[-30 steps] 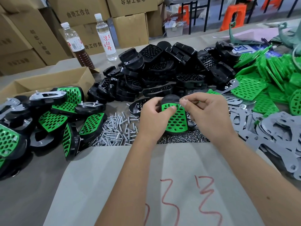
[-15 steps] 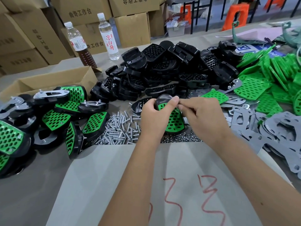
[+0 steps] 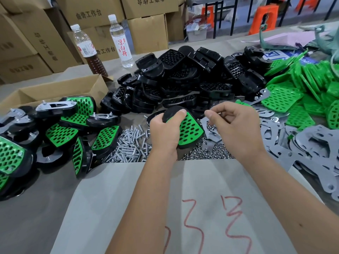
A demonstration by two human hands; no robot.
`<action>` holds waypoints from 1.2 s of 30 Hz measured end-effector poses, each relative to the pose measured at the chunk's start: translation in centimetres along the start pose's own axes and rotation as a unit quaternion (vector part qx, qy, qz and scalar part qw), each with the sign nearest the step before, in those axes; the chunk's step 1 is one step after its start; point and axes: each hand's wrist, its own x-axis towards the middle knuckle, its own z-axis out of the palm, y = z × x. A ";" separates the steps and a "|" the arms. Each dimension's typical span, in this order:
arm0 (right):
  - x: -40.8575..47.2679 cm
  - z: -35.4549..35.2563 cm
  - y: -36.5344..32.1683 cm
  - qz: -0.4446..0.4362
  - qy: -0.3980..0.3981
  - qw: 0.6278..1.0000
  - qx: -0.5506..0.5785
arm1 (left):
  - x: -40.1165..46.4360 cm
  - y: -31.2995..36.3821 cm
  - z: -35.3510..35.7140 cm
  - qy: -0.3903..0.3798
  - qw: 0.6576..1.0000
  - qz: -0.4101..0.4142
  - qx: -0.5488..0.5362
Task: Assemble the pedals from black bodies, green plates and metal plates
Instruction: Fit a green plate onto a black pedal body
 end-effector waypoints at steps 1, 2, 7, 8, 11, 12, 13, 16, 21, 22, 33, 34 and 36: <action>0.1 -0.1 0.1 0.011 -0.009 1.000 0.007 | 0.1 -0.1 0.0 0.013 1.000 0.012 0.000; 0.2 -0.1 0.2 0.024 -0.023 0.999 0.015 | 0.1 -0.2 0.1 0.026 0.999 0.023 0.004; 0.0 0.2 0.0 0.055 -0.081 0.993 0.060 | -0.1 0.0 0.3 0.052 0.997 0.048 0.009; -0.1 0.2 -0.1 0.049 -0.076 0.994 0.064 | -0.1 0.0 0.3 0.053 0.997 0.054 0.016; -0.2 0.1 -0.1 0.040 -0.058 0.996 0.054 | 0.1 -0.2 0.3 0.053 0.996 0.070 0.021; -0.2 0.1 -0.1 0.040 -0.052 0.997 0.049 | 0.2 -0.3 0.2 0.051 0.996 0.073 0.018; -0.2 0.1 -0.1 0.042 -0.046 0.997 0.045 | 0.2 -0.3 0.2 0.050 0.996 0.076 0.017; -0.3 0.2 0.0 0.057 -0.030 0.998 0.029 | 0.2 -0.3 0.3 0.043 0.995 0.091 0.020; -0.1 0.4 0.3 0.010 -0.044 0.995 -0.092 | 0.0 -0.5 0.3 0.017 0.991 0.121 0.045; -0.1 0.4 0.2 -0.001 -0.056 0.992 -0.114 | 0.0 -0.6 0.3 0.016 0.991 0.123 0.052; 0.1 -0.1 0.1 0.023 -0.070 0.993 -0.093 | -0.3 -0.5 0.3 -0.012 0.994 0.106 0.036; 0.1 -0.1 0.1 0.030 -0.074 0.993 -0.086 | -0.3 -0.4 0.2 -0.014 0.994 0.104 0.030; 0.2 -0.3 0.2 0.044 -0.079 0.993 -0.076 | -0.4 -0.5 0.2 -0.020 0.994 0.099 0.031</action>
